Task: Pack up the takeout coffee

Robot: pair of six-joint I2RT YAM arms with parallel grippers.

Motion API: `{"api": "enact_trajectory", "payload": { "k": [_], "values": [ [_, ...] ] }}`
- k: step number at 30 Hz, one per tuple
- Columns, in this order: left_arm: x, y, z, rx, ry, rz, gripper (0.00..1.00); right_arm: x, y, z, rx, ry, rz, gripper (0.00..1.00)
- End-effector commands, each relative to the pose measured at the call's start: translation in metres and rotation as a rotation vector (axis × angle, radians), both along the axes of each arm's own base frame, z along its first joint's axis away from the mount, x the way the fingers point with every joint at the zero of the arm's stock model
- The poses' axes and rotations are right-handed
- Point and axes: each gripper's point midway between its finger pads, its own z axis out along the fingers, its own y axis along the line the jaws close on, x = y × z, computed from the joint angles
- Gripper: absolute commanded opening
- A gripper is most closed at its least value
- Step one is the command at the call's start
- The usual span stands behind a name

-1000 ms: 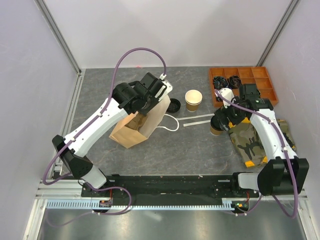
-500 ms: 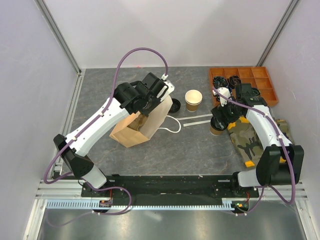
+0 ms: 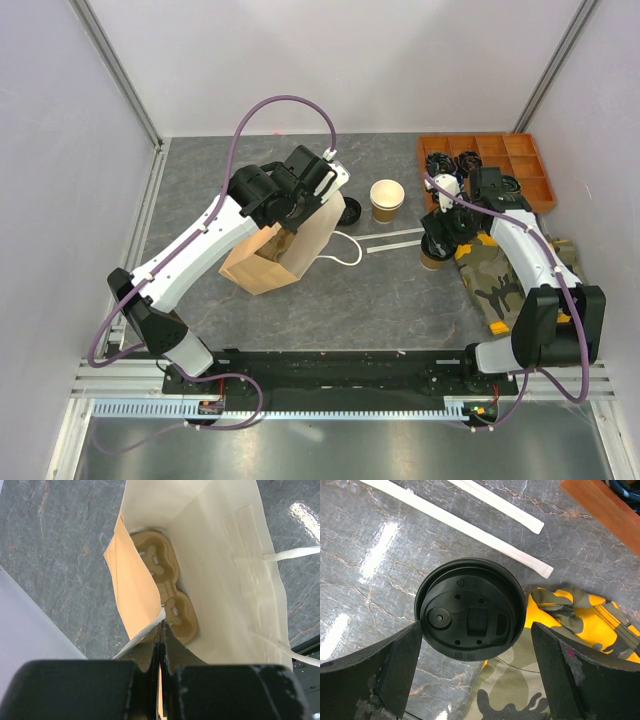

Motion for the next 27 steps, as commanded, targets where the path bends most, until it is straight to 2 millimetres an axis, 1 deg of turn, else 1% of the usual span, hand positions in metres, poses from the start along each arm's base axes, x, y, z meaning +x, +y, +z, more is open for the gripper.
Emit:
{"api": "enact_trajectory", "payload": {
  "k": [1,4,7,11,18,22,25,26,27],
  "values": [
    [0.002,-0.012,0.007,-0.058,-0.007,0.006,0.02,0.005,0.006,-0.002,0.032,-0.005,0.011,0.98],
    [0.002,-0.012,0.006,-0.058,-0.004,0.007,0.02,0.005,0.007,-0.005,0.035,0.004,0.017,0.95],
    [0.002,-0.012,0.005,-0.059,-0.001,0.006,0.02,0.004,0.007,-0.01,0.033,0.018,0.024,0.9],
    [0.002,-0.013,0.005,-0.059,0.0,0.002,0.02,0.001,0.008,-0.013,0.035,0.026,0.034,0.8],
    [0.002,-0.013,0.005,-0.061,0.002,0.004,0.02,-0.003,0.005,-0.018,0.019,0.044,0.038,0.81],
    [0.001,-0.014,0.005,-0.065,0.005,-0.001,0.02,-0.002,0.004,-0.017,0.014,0.043,0.034,0.81],
    [0.001,-0.015,0.007,-0.072,0.006,0.0,0.02,0.001,0.004,-0.01,0.012,0.021,0.035,0.73],
    [0.001,-0.016,0.007,-0.074,0.007,-0.001,0.02,0.002,0.004,-0.006,0.015,0.011,0.032,0.69],
    [0.001,-0.016,0.006,-0.073,0.01,-0.002,0.02,0.005,0.005,-0.001,0.017,-0.005,0.029,0.67]
  ]
}}
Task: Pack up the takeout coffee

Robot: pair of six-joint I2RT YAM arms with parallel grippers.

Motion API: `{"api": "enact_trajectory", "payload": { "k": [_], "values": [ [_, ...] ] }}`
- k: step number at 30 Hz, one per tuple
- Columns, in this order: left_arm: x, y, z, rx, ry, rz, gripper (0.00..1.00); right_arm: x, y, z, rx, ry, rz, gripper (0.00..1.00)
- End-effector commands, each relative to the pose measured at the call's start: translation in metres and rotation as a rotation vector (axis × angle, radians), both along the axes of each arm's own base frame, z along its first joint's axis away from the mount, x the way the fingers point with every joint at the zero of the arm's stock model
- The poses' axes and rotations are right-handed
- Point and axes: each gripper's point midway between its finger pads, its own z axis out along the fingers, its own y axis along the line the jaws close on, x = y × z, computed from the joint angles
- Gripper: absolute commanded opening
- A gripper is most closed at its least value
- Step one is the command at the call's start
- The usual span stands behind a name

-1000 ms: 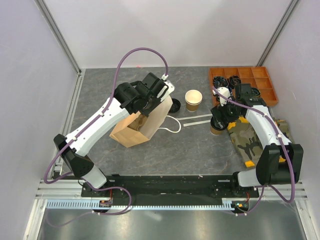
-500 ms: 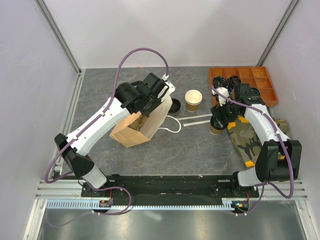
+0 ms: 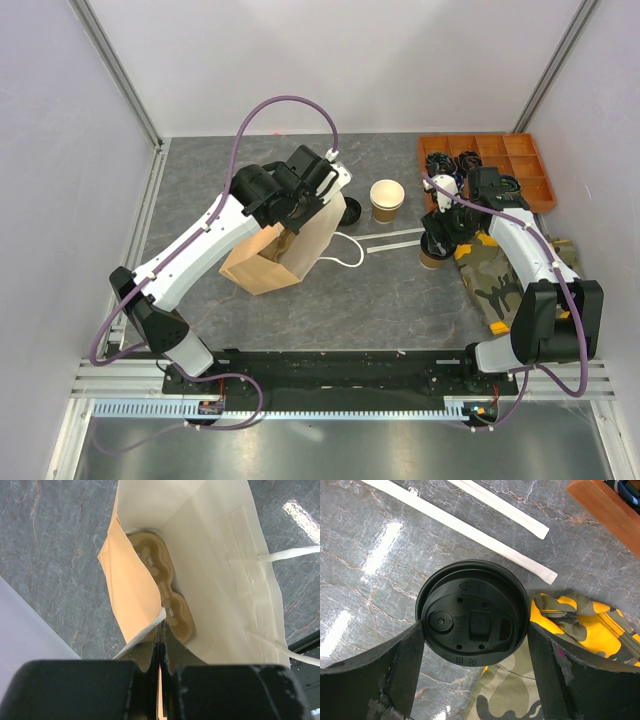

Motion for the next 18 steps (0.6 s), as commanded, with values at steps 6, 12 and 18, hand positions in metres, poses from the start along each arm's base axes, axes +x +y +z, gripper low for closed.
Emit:
{"api": "enact_trajectory", "payload": {
  "k": [6,12,18],
  "values": [
    [0.001,-0.011,0.009,-0.069,-0.007,0.014,0.02,0.007,0.003,0.034,0.019,-0.094,-0.001,0.59],
    [0.0,-0.011,0.009,-0.073,-0.004,0.017,0.02,0.008,0.008,0.055,0.056,-0.133,-0.014,0.52],
    [0.0,-0.011,0.007,-0.078,0.005,0.021,0.02,0.01,0.033,0.103,0.204,-0.18,0.009,0.51]
  ]
}}
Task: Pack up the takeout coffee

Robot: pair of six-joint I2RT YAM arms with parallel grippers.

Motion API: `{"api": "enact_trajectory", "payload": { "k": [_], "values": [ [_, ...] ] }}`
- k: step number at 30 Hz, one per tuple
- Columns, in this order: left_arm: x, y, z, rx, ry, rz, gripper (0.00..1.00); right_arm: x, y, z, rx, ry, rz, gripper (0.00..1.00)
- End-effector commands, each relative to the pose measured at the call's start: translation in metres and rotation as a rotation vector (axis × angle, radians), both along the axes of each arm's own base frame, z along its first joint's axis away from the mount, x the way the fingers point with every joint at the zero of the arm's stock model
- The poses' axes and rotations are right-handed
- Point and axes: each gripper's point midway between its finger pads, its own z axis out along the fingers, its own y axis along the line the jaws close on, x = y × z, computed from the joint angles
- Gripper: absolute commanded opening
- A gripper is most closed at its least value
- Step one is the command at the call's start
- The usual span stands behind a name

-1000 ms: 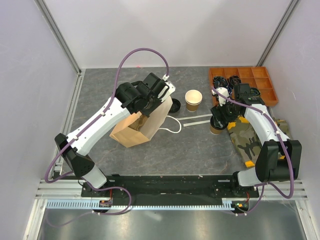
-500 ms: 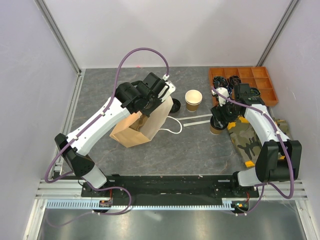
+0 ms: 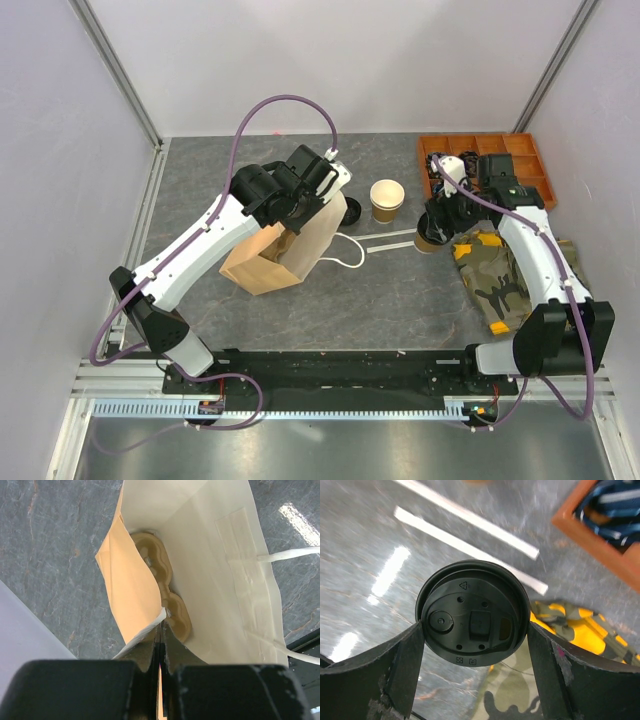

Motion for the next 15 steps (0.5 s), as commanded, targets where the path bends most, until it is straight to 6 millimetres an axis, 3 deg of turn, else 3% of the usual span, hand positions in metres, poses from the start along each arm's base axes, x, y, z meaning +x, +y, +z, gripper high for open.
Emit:
{"api": "enact_trajectory", "payload": {
  "k": [1,8,15],
  "values": [
    [0.0,-0.01,0.006,-0.066,0.004,0.011,0.02,0.004,0.028,0.063,0.163,-0.097,0.039,0.5],
    [0.002,-0.012,0.006,-0.072,0.008,0.014,0.02,-0.004,0.069,0.142,0.418,-0.182,0.136,0.44],
    [0.001,-0.015,0.006,-0.114,0.044,0.015,0.02,-0.018,0.101,0.199,0.542,-0.258,0.235,0.41]
  ]
}}
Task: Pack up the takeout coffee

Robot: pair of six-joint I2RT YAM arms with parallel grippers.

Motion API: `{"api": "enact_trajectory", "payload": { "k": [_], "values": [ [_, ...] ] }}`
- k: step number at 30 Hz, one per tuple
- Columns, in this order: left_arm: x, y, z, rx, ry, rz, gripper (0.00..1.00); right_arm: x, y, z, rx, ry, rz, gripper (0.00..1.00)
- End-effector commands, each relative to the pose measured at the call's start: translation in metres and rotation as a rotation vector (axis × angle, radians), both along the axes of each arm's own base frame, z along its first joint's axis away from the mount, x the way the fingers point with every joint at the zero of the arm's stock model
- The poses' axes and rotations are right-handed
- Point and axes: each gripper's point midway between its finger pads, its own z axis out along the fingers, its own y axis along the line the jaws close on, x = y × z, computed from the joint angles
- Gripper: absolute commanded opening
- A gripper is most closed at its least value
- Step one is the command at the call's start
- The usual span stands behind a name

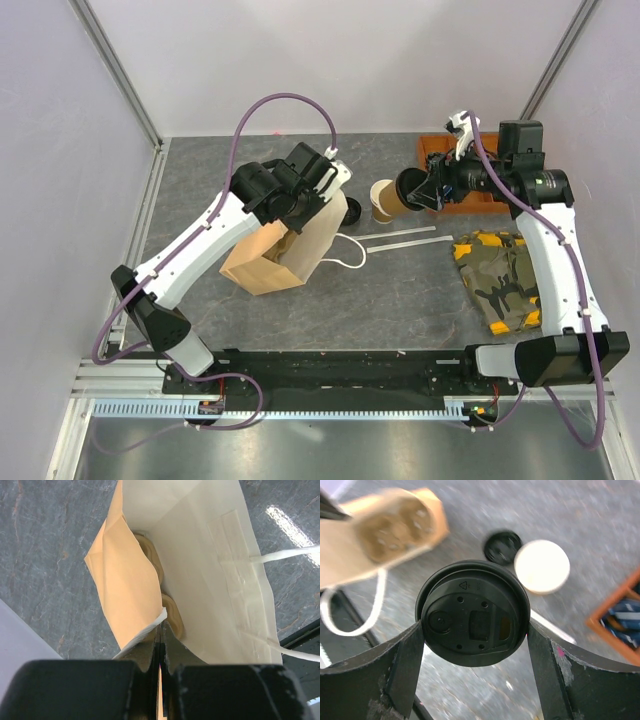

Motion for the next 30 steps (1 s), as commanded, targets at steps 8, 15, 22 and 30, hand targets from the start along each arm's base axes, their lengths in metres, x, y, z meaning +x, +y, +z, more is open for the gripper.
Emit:
{"api": "enact_trajectory", "payload": {
  "k": [8,15,22,30],
  "values": [
    [0.006,-0.013,0.017,-0.129,0.018,0.031,0.02,-0.046,0.066,0.06,0.2,-0.153,0.202,0.38],
    [0.006,-0.009,0.022,-0.192,0.05,0.049,0.02,-0.036,0.095,0.067,0.261,-0.241,0.248,0.33],
    [0.008,-0.008,0.028,-0.223,0.05,0.059,0.02,-0.042,0.125,0.052,0.278,-0.246,0.312,0.31],
    [0.01,-0.011,0.034,-0.276,0.06,0.06,0.02,-0.033,0.144,0.026,0.23,-0.273,0.338,0.31]
  ]
}}
